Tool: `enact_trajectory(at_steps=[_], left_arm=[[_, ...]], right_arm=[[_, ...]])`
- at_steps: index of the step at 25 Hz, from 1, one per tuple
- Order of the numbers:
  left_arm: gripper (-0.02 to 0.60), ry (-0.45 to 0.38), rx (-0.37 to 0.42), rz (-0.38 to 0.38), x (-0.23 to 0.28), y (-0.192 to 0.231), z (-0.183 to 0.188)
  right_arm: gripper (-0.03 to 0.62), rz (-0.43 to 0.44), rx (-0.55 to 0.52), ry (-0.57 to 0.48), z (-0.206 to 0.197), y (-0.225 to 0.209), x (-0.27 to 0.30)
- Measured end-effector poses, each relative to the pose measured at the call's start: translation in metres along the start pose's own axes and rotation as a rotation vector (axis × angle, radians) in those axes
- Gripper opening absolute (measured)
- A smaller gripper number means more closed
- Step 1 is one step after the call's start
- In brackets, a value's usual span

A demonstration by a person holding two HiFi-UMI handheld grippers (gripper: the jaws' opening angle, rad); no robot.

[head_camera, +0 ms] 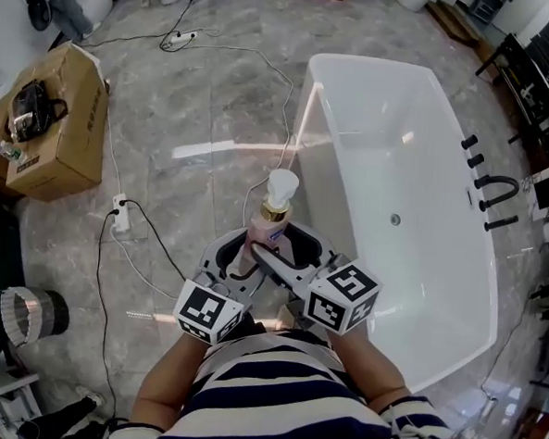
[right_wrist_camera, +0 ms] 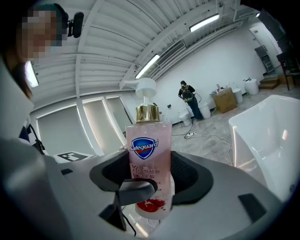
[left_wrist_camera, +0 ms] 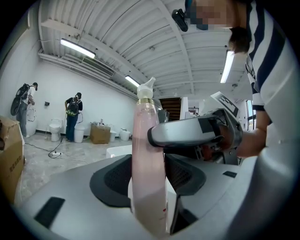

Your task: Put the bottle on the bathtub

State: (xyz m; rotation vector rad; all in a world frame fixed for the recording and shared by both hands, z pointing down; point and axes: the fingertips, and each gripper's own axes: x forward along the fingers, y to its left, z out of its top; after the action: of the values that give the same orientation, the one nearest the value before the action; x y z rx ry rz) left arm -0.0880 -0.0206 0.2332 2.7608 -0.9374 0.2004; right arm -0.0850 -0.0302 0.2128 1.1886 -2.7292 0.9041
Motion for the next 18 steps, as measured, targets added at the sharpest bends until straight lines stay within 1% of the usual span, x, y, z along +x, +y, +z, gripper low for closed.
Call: enact_trajectory(at_steps=[4,8,13,18], left_arm=[[0.229,0.013,-0.007,-0.058,0.01,0.031,-0.001],[0.227,0.019,-0.005,-0.123,0.018,0.048,0.0],[0.225,0.042,-0.017,-0.199,0.03,0.064,-0.001],[0.222,0.07,0.004,-0.265,0.041,0.075,-0.008]], right_arm=[[0.291,-0.058,0.039,-0.009,0.005,-0.014,0.029],[0.291,-0.11,0.086,-0.015,0.009,-0.026,0.044],[0.291,-0.196,0.09,-0.037,0.012,-0.039,0.058],[0.29,-0.257,0.084,-0.05,0.009,-0.051,0.068]])
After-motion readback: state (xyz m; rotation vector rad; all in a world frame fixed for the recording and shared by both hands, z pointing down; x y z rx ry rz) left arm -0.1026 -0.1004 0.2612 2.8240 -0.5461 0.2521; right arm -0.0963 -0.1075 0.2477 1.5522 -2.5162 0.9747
